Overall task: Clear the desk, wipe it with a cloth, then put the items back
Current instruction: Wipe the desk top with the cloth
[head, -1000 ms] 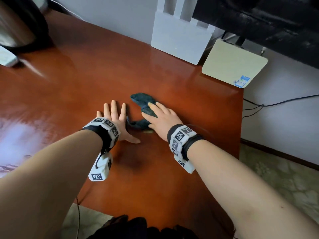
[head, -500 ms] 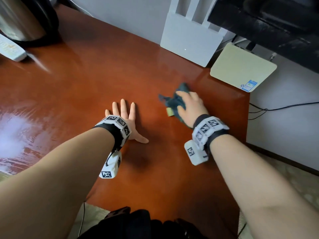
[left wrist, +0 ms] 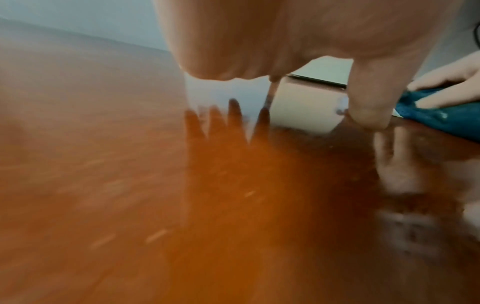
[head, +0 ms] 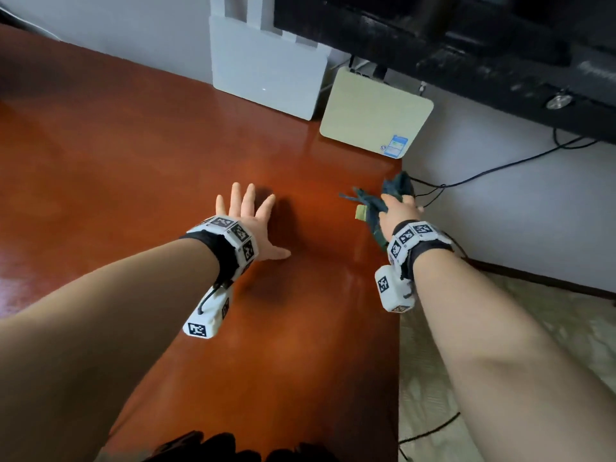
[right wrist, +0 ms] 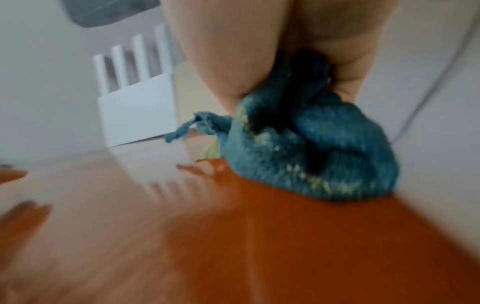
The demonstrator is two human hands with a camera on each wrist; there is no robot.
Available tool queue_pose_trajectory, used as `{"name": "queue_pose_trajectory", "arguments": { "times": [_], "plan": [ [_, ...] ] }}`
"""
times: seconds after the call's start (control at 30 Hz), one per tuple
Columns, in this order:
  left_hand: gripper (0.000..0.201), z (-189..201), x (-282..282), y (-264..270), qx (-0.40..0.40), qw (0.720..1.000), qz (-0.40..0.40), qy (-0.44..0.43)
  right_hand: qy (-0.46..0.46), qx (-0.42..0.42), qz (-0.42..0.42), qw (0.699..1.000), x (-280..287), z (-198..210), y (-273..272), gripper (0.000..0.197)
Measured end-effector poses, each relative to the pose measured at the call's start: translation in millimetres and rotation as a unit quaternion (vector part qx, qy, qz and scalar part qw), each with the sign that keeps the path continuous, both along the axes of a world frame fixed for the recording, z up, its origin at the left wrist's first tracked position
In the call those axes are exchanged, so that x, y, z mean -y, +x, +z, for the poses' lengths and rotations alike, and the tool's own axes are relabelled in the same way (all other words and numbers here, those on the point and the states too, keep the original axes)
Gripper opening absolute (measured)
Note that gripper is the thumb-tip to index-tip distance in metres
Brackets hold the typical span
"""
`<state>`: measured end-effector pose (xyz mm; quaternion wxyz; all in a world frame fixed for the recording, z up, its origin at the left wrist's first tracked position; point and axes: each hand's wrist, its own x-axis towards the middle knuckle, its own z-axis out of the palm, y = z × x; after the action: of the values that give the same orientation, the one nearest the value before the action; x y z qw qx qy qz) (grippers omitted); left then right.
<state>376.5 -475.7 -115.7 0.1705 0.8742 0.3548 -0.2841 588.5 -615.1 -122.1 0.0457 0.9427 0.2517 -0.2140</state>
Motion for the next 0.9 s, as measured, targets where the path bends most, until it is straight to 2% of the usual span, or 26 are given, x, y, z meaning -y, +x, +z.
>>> {"name": "queue_pose_trajectory", "arguments": {
  "times": [0.1,0.2,0.27,0.33,0.4,0.47,0.53,0.63,0.73,0.9],
  "plan": [
    [0.111,-0.7,3.5,36.6,0.006,0.999,-0.031,0.007,0.045,0.023,-0.07,0.996,29.7,15.3,24.6,0.047],
    [0.115,-4.2,-2.9,55.2,-0.002,1.0,-0.012,-0.004,0.162,0.008,-0.039,0.986,24.6,31.5,27.3,0.053],
    [0.119,-10.0,-5.9,55.8,-0.011,1.0,-0.007,-0.004,0.207,-0.021,-0.003,0.978,4.2,37.3,19.9,0.066],
    [0.121,-15.1,-6.9,55.9,-0.017,1.0,-0.011,-0.002,0.19,-0.016,0.082,0.978,-23.7,36.5,12.0,0.074],
    [0.121,-17.4,-7.0,57.4,-0.03,0.999,-0.014,-0.002,0.132,0.007,0.198,0.971,-50.7,28.0,1.7,0.068],
    [0.121,-18.8,-7.2,58.8,-0.04,0.999,-0.015,0.001,0.073,0.007,0.281,0.957,-67.9,12.9,-6.7,0.058],
    [0.121,-21.1,-9.1,61.7,-0.045,0.999,-0.015,0.003,0.039,-0.007,0.314,0.948,-75.3,0.2,-5.7,0.054],
    [0.121,-20.8,-8.6,62.0,-0.057,0.998,-0.017,0.0,0.038,-0.016,0.344,0.938,-74.4,-3.4,6.7,0.053],
    [0.121,-20.7,-10.0,62.1,-0.058,0.998,-0.014,-0.004,0.041,0.016,0.318,0.947,-65.3,-0.9,30.0,0.05],
    [0.121,-18.5,-9.7,62.3,-0.059,0.998,-0.011,-0.007,-0.035,0.025,0.115,0.992,-12.8,2.1,74.4,0.048]
  ]
}}
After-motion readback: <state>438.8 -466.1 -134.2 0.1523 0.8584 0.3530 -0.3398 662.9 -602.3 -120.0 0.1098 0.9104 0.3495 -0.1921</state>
